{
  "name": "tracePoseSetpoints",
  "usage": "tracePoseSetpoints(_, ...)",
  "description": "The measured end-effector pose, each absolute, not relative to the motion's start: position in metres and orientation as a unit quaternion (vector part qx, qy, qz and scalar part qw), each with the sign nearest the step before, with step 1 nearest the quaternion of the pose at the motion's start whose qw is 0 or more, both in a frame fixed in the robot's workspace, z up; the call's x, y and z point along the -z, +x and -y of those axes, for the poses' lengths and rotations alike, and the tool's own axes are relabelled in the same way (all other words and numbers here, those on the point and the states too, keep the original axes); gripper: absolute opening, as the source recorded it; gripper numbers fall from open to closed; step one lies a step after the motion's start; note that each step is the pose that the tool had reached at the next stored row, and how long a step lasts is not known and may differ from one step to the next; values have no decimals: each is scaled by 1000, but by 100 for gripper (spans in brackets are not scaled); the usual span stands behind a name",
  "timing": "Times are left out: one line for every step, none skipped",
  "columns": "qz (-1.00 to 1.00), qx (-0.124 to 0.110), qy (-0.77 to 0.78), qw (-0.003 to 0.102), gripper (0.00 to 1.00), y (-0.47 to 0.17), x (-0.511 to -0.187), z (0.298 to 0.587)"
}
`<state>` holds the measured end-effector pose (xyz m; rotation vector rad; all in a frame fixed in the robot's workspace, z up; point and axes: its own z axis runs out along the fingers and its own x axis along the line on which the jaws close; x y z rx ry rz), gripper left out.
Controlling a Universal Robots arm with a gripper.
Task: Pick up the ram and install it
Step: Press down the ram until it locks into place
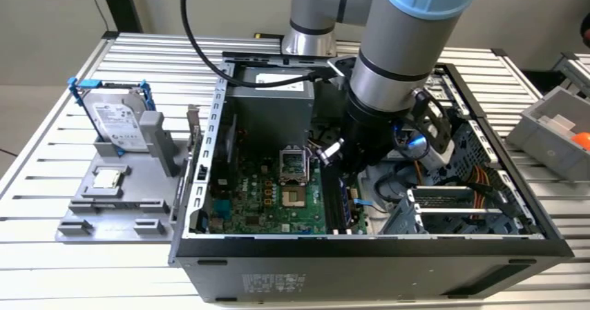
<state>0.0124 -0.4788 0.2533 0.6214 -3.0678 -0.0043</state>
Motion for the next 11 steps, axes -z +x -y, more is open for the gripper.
tracePoseSetpoints(980, 1, 200, 6, 0, 12, -253, 479)
tracePoseSetpoints(979, 1, 203, 6, 0, 12, -253, 479)
tracePoseSetpoints(979, 1, 206, 6, 0, 12, -253, 479)
tracePoseSetpoints(978, 1, 209, 6, 0, 12, -253, 479)
tracePoseSetpoints(977, 1, 214, 6, 0, 12, -253, 479)
tracePoseSetpoints(976, 1, 219, 6, 0, 12, -253, 479)
tracePoseSetpoints(974, 1, 225, 7, 0, 12, -253, 479)
tracePoseSetpoints(973, 1, 231, 7, 0, 12, -253, 479)
tracePoseSetpoints(971, 1, 237, 7, 0, 12, -253, 479)
tracePoseSetpoints(970, 1, 244, 7, 0, 12, -253, 479)
tracePoseSetpoints(968, 1, 250, 7, 0, 12, -253, 479)
